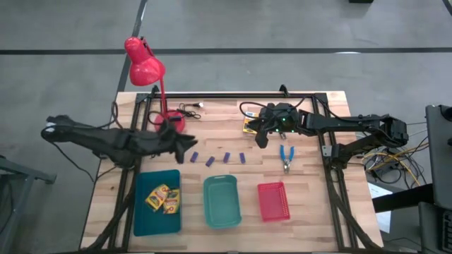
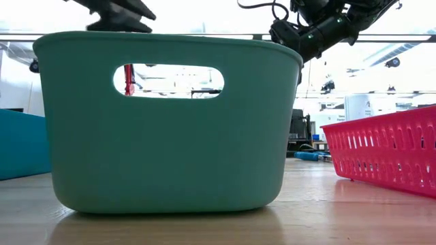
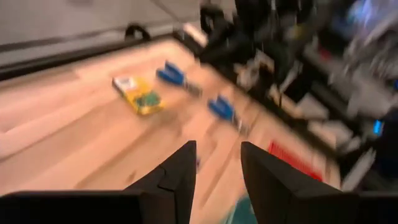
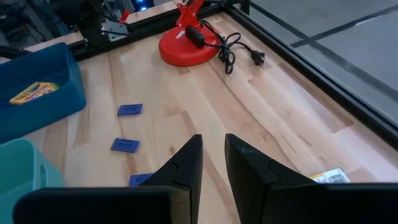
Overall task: Pick & Place School Supplies
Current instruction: Put the crayon box into the blue bin
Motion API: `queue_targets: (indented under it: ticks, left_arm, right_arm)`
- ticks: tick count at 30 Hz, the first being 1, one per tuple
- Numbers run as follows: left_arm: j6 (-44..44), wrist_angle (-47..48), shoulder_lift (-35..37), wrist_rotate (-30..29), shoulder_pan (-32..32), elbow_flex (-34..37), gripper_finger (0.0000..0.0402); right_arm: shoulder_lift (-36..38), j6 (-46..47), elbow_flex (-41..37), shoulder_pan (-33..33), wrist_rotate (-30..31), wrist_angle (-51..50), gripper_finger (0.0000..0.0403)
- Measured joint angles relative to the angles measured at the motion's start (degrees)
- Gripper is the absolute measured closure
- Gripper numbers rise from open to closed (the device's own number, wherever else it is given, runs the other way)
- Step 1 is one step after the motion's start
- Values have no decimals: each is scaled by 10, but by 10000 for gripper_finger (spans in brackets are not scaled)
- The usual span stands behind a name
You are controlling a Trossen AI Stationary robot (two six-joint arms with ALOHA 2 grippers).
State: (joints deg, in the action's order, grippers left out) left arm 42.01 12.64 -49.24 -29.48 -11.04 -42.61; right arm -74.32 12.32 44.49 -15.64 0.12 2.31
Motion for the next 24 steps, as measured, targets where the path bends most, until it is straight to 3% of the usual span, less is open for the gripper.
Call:
queue_targets:
  ticks: [8, 10, 13, 17, 24]
  left_arm:
    - [-26, -247, -75, 57, 79, 89, 271]
    - [-76, -307, -102, 69, 83, 106, 271]
    - [-225, -390, -147, 79, 84, 121, 271]
    - [-416, -410, -211, 96, 88, 108, 271]
    - [-449, -394, -316, 188, 139, 47, 271]
  right_arm:
    - [0, 7, 0, 0, 0, -29, 335]
    - [0, 7, 0, 0, 0, -44, 335]
    - [0, -29, 0, 0, 1, -73, 335]
    - [0, -40, 0, 0, 1, -99, 335]
    - [16, 18, 1, 0, 33, -57, 335]
